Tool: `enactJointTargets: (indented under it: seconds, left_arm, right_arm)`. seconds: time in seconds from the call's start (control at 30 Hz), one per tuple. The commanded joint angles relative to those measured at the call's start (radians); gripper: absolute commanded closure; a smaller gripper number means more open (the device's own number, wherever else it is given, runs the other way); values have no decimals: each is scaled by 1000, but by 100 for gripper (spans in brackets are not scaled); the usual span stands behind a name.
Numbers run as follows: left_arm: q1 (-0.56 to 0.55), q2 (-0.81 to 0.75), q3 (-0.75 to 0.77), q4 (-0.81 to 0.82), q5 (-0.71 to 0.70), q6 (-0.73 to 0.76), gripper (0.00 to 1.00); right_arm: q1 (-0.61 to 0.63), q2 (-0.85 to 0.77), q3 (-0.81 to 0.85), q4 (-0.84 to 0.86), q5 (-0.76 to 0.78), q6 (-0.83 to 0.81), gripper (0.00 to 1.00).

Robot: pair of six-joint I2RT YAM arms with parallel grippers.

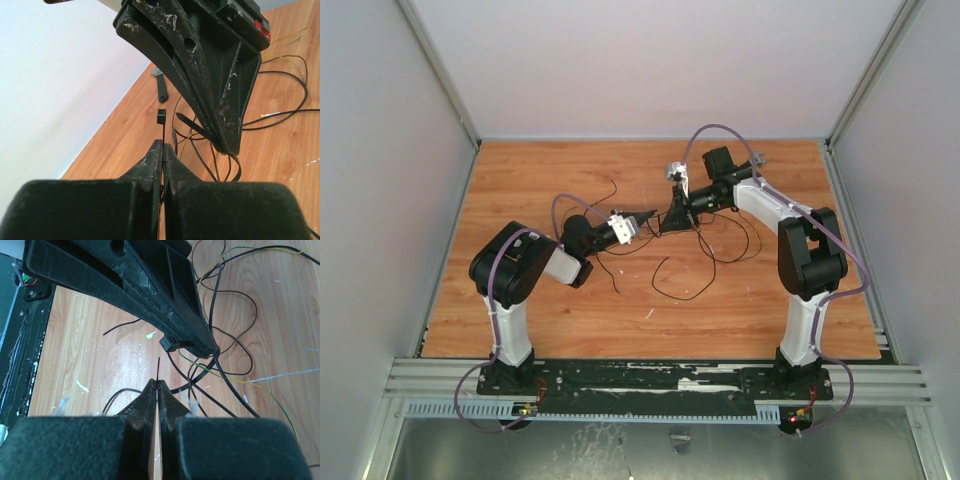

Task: Zip-tie the wires
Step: Tie the cable at the center of the board.

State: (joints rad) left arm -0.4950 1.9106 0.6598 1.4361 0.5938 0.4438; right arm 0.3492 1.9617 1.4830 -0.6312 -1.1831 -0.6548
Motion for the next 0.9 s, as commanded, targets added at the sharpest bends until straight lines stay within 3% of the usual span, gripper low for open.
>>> enactJointTargets:
  seconds: [0.0, 0.87]
  left_arm:
    - [-11, 11, 6, 58, -5, -1, 100]
    - [-16, 7, 5, 74, -5, 0, 100]
  right_arm:
    - [8, 4, 37, 7, -30, 5, 100]
    - [16, 39, 59, -57, -21, -40, 100]
